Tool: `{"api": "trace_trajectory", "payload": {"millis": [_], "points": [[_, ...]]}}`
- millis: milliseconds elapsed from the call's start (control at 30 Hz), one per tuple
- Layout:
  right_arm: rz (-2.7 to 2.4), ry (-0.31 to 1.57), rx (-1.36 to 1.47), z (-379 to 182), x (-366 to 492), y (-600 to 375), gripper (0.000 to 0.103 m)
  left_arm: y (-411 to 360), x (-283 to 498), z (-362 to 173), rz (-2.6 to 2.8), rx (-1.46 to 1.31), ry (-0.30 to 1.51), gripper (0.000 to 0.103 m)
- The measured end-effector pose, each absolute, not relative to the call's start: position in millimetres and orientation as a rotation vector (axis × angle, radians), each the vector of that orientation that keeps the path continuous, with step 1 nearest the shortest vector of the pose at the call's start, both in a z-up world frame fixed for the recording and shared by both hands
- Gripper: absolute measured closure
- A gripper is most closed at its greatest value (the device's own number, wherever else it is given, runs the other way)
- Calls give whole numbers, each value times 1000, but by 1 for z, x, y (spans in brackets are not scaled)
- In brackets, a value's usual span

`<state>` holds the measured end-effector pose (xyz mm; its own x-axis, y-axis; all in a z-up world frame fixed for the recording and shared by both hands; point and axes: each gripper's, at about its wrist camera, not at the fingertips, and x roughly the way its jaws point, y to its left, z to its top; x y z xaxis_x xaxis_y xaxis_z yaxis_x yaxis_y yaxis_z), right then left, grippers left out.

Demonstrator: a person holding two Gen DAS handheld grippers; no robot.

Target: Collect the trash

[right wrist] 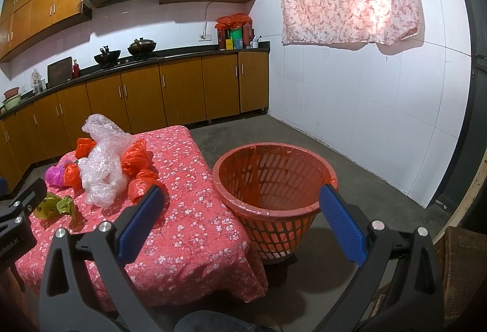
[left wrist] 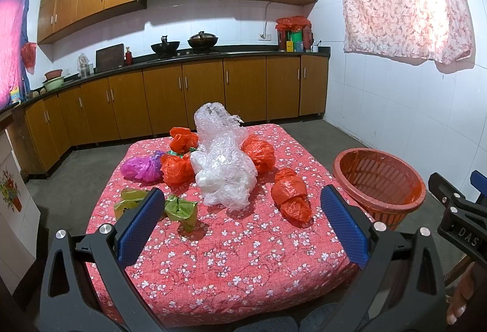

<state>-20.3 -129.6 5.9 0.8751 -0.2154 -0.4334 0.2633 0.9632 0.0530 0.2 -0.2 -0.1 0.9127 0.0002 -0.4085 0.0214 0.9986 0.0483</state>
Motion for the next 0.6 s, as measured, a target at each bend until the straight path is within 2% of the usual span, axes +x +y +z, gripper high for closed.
{"api": "trace_trajectory", "payload": {"millis": [600], "points": [[-249,437,110,5,-20,-129,4,0,0,0,-11,51,421,2]]}}
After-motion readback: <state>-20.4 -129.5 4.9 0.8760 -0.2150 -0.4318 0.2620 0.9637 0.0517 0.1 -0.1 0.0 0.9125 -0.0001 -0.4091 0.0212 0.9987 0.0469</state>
